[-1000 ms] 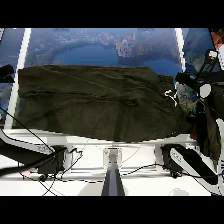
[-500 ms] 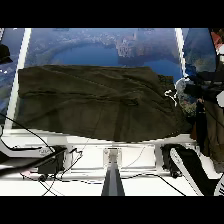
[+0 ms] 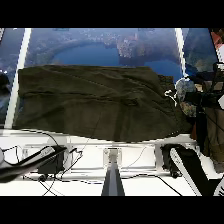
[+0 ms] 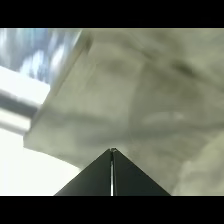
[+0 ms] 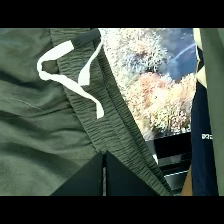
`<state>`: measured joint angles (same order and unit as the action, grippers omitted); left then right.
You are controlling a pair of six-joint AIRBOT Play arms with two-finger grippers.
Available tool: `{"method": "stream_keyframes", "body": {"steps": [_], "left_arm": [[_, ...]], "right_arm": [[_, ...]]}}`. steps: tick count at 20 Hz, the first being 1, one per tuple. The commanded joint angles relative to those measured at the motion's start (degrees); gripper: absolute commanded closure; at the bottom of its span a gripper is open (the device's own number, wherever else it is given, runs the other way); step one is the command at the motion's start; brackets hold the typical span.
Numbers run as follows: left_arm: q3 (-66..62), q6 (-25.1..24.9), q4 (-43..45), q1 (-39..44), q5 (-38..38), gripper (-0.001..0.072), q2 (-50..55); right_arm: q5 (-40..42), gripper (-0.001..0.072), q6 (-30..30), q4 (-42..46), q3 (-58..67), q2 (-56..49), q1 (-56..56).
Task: Fold the clothes and pants, and hang the long-sleeved shirts on hangers.
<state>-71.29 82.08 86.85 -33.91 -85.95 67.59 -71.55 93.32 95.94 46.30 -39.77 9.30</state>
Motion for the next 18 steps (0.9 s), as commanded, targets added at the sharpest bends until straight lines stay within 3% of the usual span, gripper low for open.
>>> {"method": "stream_keyframes", "body": {"steps": [1,2,3,4,5,8,12,14,16,18], "left_arm": [[18.99,-0.24,0.74,-7.65,6.08,0.0689,-8.85],[22.34,-0.24,0.55,-9.88,6.58,0.0687,-9.03],[25.31,-0.24,0.09,-11.89,7.58,0.0560,-8.81],[27.65,-0.22,-0.57,-13.42,9.53,0.0234,-8.70],[29.83,-0.15,-1.42,-14.84,12.68,0.0009,-8.72],[34.05,1.03,-1.79,-17.29,16.48,0.0008,-8.72],[34.93,-1.09,-0.96,-17.31,20.81,0.0008,-8.72],[34.95,2.89,-0.92,-17.33,24.59,0.0008,-8.72],[34.97,10.51,-1.03,-17.75,28.70,0.0008,-8.70],[34.97,13.51,-1.66,-18.69,30.73,0.0008,-8.66]], "right_arm": [[-0.24,0.0686,0.04,-0.24,0.07,0.07,-0.02],[-0.22,0.0686,0.04,-0.37,0.07,0.07,0.00],[-0.22,0.0686,0.04,-0.42,0.07,0.07,0.00],[-0.22,0.0686,0.04,-0.59,0.07,0.07,-0.02],[-0.22,0.0686,0.04,-0.87,0.07,0.07,0.00],[0.66,0.0686,0.04,-1.77,0.07,0.07,-0.02],[0.70,0.0686,0.07,-2.38,0.07,0.07,-0.02],[0.66,0.0686,0.07,-3.32,0.07,0.07,-0.02],[0.68,0.0686,0.07,-4.48,0.07,0.09,-0.02],[0.68,0.0686,0.07,-5.11,0.07,0.07,-0.02]]}}
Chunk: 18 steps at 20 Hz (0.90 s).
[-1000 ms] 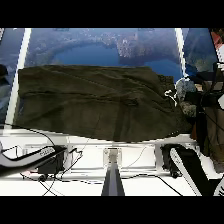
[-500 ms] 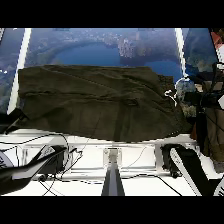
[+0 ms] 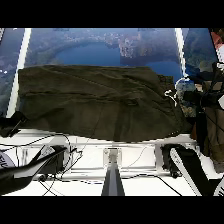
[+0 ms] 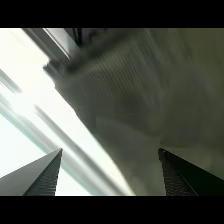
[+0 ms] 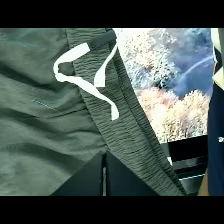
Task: Fold the clothes and pants, and hang the long-sleeved shirts on hangers.
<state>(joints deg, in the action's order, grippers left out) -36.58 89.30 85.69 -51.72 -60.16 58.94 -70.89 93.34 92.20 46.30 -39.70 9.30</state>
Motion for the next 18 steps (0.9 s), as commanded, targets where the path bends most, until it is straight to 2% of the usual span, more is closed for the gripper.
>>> {"method": "stream_keyframes", "body": {"steps": [1,3,4,5,6,7,12,13,15,16,18], "left_arm": [[0.26,6.49,-0.87,-1.53,5.14,0.0009,0.33],[0.28,6.49,-1.11,-3.17,3.93,0.0009,2.29],[0.28,6.29,-1.49,-3.85,2.64,0.0073,3.61],[0.28,6.32,-1.86,-4.28,1.92,0.0305,4.87],[0.26,6.32,-2.43,-4.33,2.32,0.0489,5.62],[0.26,6.32,-2.43,-4.31,3.19,0.0526,5.77],[0.26,6.32,-0.33,-4.33,4.48,0.0522,5.70],[0.26,6.27,0.39,-4.33,4.48,0.0496,5.70],[0.24,5.38,1.79,-4.33,4.22,0.0274,5.70],[0.20,3.15,1.75,-4.33,3.37,0.0135,5.68],[0.20,1.68,1.66,-4.33,3.30,0.0118,5.70]], "right_arm": [[0.02,0.0686,0.04,-1.38,0.07,0.00,-0.02],[0.07,0.0686,0.04,-1.38,0.07,0.00,-0.02],[0.20,0.0686,0.04,-1.40,0.07,0.00,-0.02],[0.48,0.0686,0.04,-1.40,0.07,0.00,-0.02],[0.68,0.0686,0.04,-1.51,0.07,0.00,-0.02],[0.98,0.0686,0.04,-1.81,0.07,0.02,-0.02],[1.49,0.0686,0.04,-3.96,0.07,0.00,-0.02],[1.49,0.0686,0.04,-3.93,0.07,0.00,-0.02],[1.49,0.0686,0.04,-3.93,0.07,0.00,-0.02],[1.49,0.0686,0.04,-3.93,0.07,0.00,-0.02],[1.51,0.0686,0.04,-3.93,0.07,0.00,-0.02]]}}
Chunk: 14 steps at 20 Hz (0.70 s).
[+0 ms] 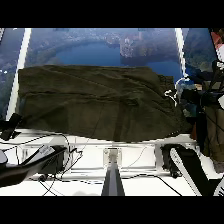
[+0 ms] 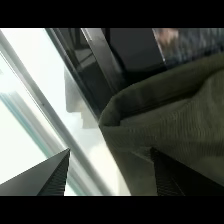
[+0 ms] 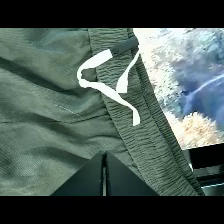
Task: Fold the clothes and pants, and hang the long-sleeved shirts on hangers.
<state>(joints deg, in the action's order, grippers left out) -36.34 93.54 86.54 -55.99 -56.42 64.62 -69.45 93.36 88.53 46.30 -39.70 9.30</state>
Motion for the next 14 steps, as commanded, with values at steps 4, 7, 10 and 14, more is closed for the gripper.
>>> {"method": "stream_keyframes", "body": {"steps": [4,7,10,14], "left_arm": [[-0.04,-10.34,-6.80,-0.09,1.46,0.0127,0.11],[-0.02,-10.71,-7.78,-0.28,2.23,0.0127,1.16],[-0.02,-12.00,-7.76,-0.44,1.55,0.0367,3.32],[-2.67,-12.17,-7.80,-0.42,2.51,0.0687,1.20]], "right_arm": [[0.07,0.0686,0.02,-0.24,0.07,0.00,-0.02],[0.02,0.0686,0.02,-0.26,0.07,0.02,-0.02],[0.07,0.0687,0.02,-0.26,0.07,0.00,-0.02],[0.11,0.0686,0.02,-0.22,0.07,0.00,-0.02]]}}
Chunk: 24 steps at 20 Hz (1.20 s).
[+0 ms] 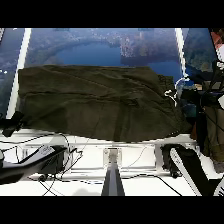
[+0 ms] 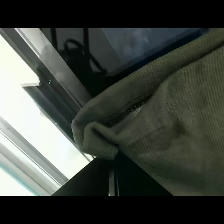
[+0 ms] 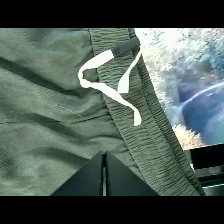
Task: Fold the clothes and pants, and hang the long-sleeved shirts on hangers.
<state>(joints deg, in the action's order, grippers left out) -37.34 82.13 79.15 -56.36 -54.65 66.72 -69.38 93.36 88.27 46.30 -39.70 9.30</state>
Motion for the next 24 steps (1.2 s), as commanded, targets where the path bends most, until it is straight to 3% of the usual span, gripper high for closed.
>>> {"method": "stream_keyframes", "body": {"steps": [1,3,7,13,15,17,18,19,20,24], "left_arm": [[-3.54,-0.90,-1.40,-0.04,0.74,0.0688,-2.03],[-7.85,-3.65,-7.15,-0.07,1.99,0.0687,-4.66],[-11.85,-3.78,-22.60,-0.04,7.65,0.0688,-9.38],[-11.78,-5.14,-20.17,-0.04,7.54,0.0688,-9.66],[-11.78,-5.11,-19.21,-0.04,7.56,0.0688,-8.79],[-11.78,-5.11,-19.17,-0.04,7.56,0.0688,-7.52],[-11.78,-5.14,-19.17,-0.04,7.58,0.0688,-6.91],[-11.78,-5.11,-19.19,-0.04,7.65,0.0688,-6.10],[-11.78,-5.14,-19.17,-0.04,7.91,0.0688,-5.20],[-11.78,-6.62,-19.17,-0.04,7.98,0.0688,-0.90]], "right_arm": [[0.11,0.0686,0.02,0.11,0.07,0.00,-0.02],[2.56,0.0686,0.02,0.17,0.07,0.00,-0.02],[3.13,0.0687,0.00,0.50,0.07,0.00,0.00],[-21.00,0.0689,-6.16,1.31,-3.10,0.00,0.00],[-24.02,0.0689,-9.01,-1.09,-7.61,-0.02,0.00],[-21.68,0.0661,-9.92,-1.84,-11.85,0.00,0.00],[-19.34,0.0423,-9.81,-1.49,-13.14,0.00,0.00],[-16.74,0.0090,-8.24,-1.25,-13.75,-0.04,0.00],[-15.28,0.0022,-6.10,-0.31,-13.79,-0.44,0.00],[-18.73,0.0025,-2.82,3.04,-13.79,-5.88,0.00]]}}
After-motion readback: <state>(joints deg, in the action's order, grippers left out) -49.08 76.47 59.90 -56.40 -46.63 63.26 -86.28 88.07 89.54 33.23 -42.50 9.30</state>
